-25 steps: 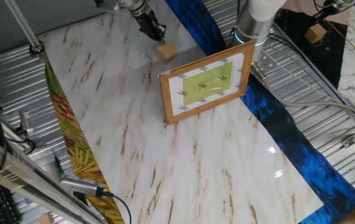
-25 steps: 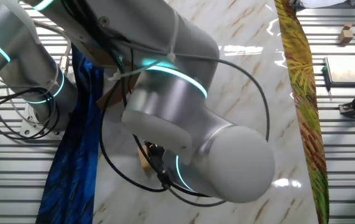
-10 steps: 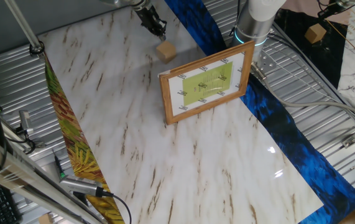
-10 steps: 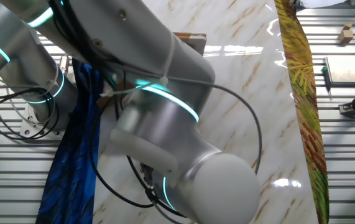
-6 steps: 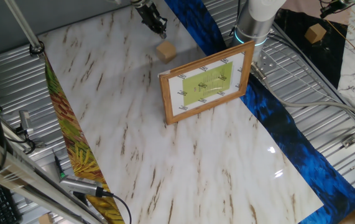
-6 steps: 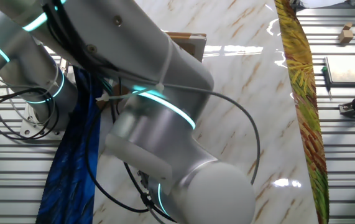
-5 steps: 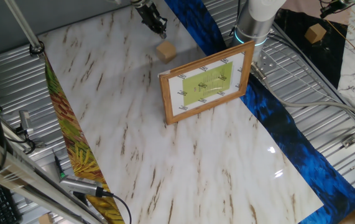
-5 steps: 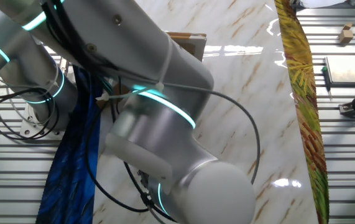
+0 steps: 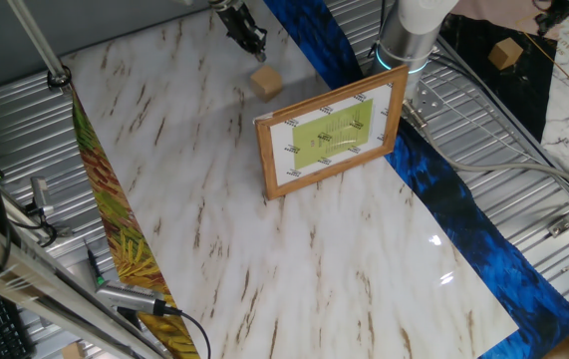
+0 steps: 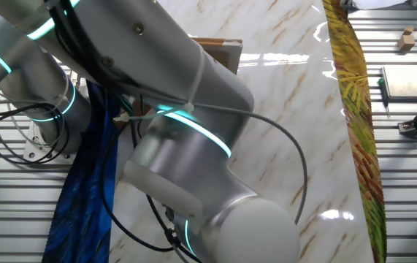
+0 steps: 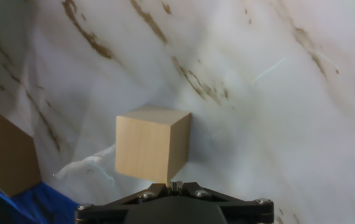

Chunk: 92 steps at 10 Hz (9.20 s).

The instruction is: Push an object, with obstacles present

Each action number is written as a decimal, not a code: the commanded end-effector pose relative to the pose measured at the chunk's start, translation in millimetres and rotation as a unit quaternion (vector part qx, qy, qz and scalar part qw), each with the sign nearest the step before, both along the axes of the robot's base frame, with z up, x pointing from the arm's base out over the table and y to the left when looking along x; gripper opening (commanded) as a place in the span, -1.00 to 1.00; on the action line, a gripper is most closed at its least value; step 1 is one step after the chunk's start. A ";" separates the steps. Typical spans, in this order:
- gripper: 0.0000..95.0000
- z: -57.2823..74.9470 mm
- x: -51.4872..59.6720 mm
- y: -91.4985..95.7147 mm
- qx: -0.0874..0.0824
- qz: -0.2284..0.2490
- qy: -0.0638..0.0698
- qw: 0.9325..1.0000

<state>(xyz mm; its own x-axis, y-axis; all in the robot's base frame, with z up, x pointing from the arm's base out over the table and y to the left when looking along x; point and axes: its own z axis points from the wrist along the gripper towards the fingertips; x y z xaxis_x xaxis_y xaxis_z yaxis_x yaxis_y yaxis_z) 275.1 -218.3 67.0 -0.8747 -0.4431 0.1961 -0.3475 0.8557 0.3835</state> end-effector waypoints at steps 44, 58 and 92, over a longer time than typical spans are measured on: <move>-1.00 1.6 51.4 92.3 0.038 -0.034 0.000 0.999; -1.00 -8.8 42.3 70.8 0.043 -0.016 -0.005 0.999; -1.00 11.3 7.8 12.4 0.059 0.002 0.046 0.997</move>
